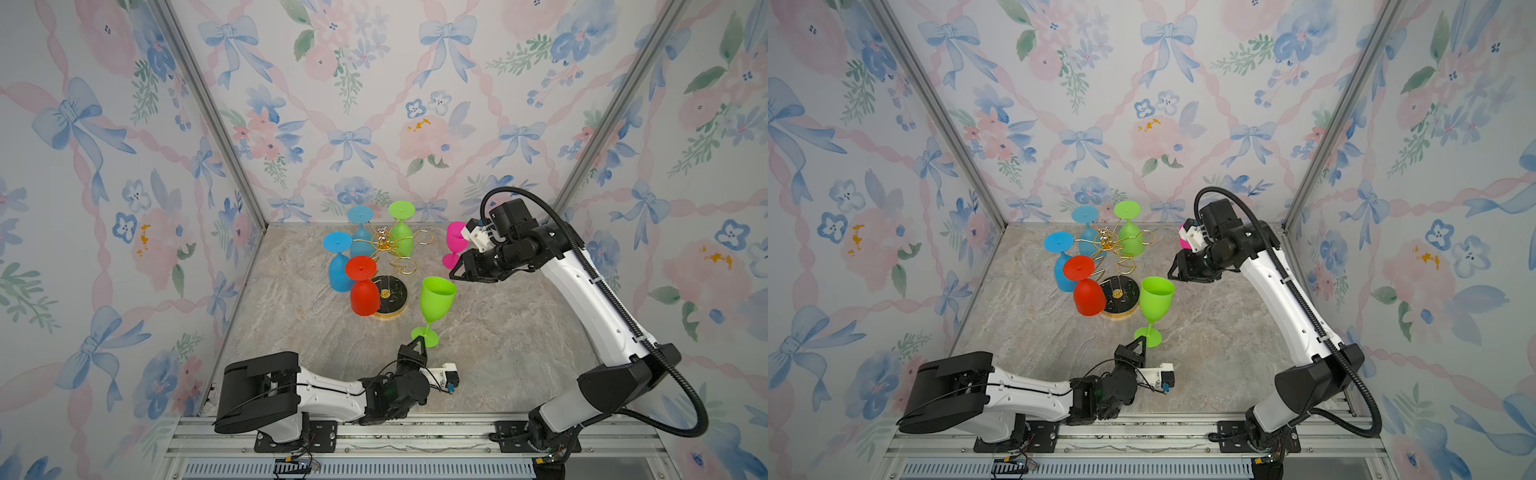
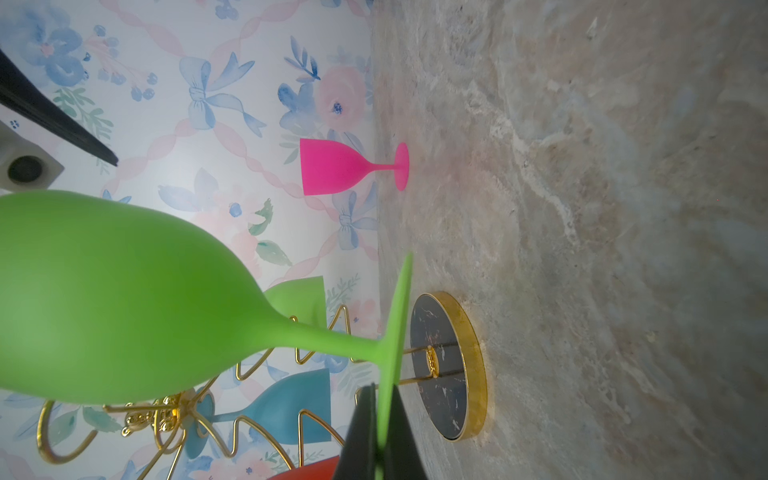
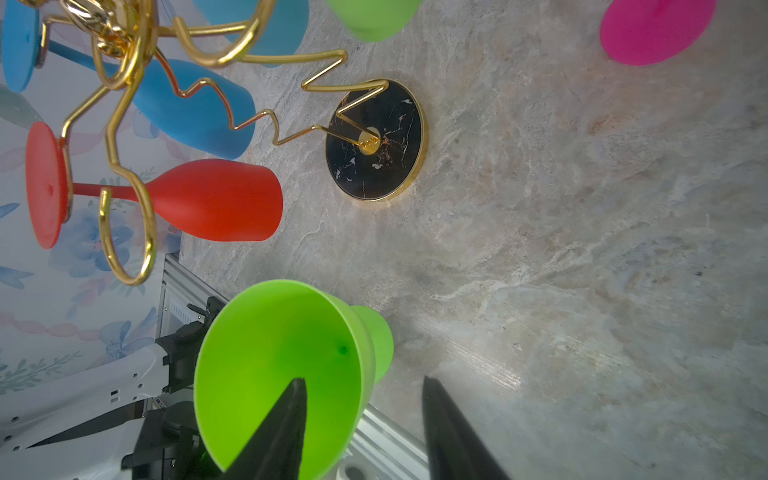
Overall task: Take the wine glass off the wine glass rack
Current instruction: 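Lower the right gripper onto the green glass's bowl rim while the left holds the foot, then close the right gripper on the bowl rim and open the left gripper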
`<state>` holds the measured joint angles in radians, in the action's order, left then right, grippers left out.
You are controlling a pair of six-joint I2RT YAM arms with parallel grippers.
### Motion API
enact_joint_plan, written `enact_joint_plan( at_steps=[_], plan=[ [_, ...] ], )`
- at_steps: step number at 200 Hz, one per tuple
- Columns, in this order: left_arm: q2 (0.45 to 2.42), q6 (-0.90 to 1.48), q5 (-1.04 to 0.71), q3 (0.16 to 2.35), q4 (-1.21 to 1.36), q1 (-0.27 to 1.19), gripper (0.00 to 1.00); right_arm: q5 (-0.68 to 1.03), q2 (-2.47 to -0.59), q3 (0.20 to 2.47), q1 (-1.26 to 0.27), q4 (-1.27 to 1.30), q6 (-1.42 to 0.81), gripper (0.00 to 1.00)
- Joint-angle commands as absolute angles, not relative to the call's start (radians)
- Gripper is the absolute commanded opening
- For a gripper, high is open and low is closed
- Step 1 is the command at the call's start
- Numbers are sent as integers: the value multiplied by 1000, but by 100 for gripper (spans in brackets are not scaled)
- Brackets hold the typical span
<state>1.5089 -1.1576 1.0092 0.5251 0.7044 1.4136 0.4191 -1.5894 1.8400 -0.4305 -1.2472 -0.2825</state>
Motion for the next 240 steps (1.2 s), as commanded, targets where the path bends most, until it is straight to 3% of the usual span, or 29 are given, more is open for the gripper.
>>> enact_joint_plan(
  at_steps=[1,153,240],
  plan=[
    [1549,-1223,1074,518,803,1422,0,437,-1603,1887,-449,-1320,-248,47],
    [1541,-1267,1104,506,853,1427,0,415,-1631,1837,-472,-1338,-226,40],
    [1529,-1285,1108,496,867,1430,0,423,-1641,1832,-481,-1350,-219,23]
  ],
)
